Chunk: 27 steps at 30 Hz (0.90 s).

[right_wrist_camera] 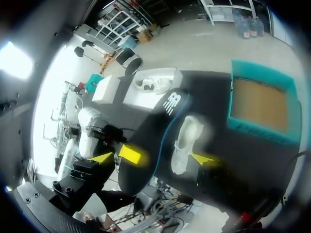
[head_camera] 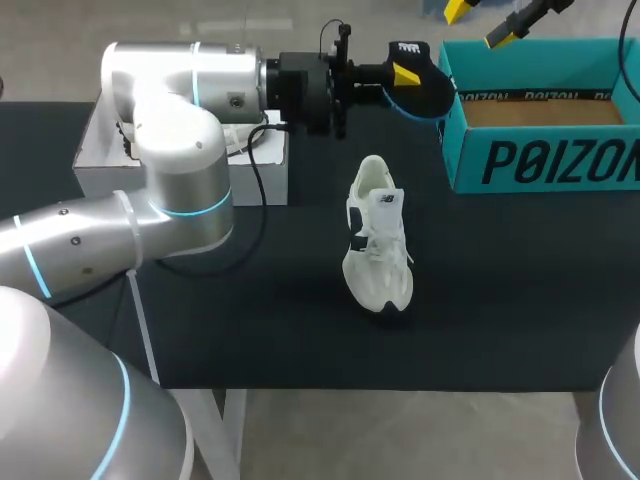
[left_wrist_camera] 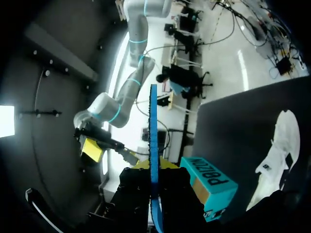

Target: Take the shoe out of the shoebox, open the shoe tongue, remove and reinsert the insole, then place the shoe into the shoebox

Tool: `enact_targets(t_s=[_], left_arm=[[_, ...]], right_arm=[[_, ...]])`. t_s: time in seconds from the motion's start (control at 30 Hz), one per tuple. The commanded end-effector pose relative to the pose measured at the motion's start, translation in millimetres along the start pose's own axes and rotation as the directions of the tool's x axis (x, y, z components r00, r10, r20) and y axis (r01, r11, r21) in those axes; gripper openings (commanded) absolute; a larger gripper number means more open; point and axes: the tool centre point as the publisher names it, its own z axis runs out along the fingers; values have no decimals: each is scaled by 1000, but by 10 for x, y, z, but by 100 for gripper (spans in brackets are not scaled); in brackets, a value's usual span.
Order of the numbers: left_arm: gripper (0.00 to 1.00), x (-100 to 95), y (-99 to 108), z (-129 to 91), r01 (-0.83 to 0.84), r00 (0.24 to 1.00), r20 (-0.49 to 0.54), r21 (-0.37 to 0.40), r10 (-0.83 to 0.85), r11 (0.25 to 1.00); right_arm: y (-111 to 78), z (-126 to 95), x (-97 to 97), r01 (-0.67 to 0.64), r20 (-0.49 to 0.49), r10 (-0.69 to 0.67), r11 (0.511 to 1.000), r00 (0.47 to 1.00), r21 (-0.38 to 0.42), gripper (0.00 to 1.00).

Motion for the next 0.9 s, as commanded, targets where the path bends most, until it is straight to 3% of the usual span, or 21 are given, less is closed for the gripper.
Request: enact_targets(t_s=[0.03, 0.17, 0.2, 0.27, 0.3, 0.33, 0.37, 0.43, 0.9], left_arm=[[0, 5, 13, 13, -2, 1000, 0, 1, 2, 1000], [0, 5, 13, 13, -2, 1000, 0, 1, 2, 1000], [0, -15, 70, 48, 196, 981, -2, -16, -196, 980], [0, -117, 127, 56, 561, 825, 85, -12, -559, 827], [0, -137, 137, 75, 678, 735, 22, -25, -678, 735], [0, -171, 119, 82, 715, 699, 28, -16, -714, 699], [0, -209, 112, 88, 805, 593, 30, -9, -805, 593], [0, -317, 41, 88, 905, 415, -25, 108, -909, 410], [0, -317, 41, 88, 905, 415, -25, 108, -909, 410]], right_arm=[[23, 18, -10, -7, 12, 6, 1000, 1000, 22, 100], [1, 26, -42, -13, 9, 12, 1000, 1000, 28, 100], [-3, 22, -44, -13, 9, 13, 1000, 1000, 29, 100], [-8, 12, -47, -14, 7, 14, 1000, 1000, 27, 100], [-9, 6, -49, -15, 6, 15, 1000, 1000, 25, 100], [-11, 1, -52, -16, 5, 16, 1000, 1000, 21, 100], [-13, -4, -52, -17, 4, 17, 1000, 1000, 19, 100], [-14, -6, -50, -18, 2, 18, 1000, 1000, 17, 100], [41, -2, -54, -5, -10, 6, 1000, 1000, 21, 100]])
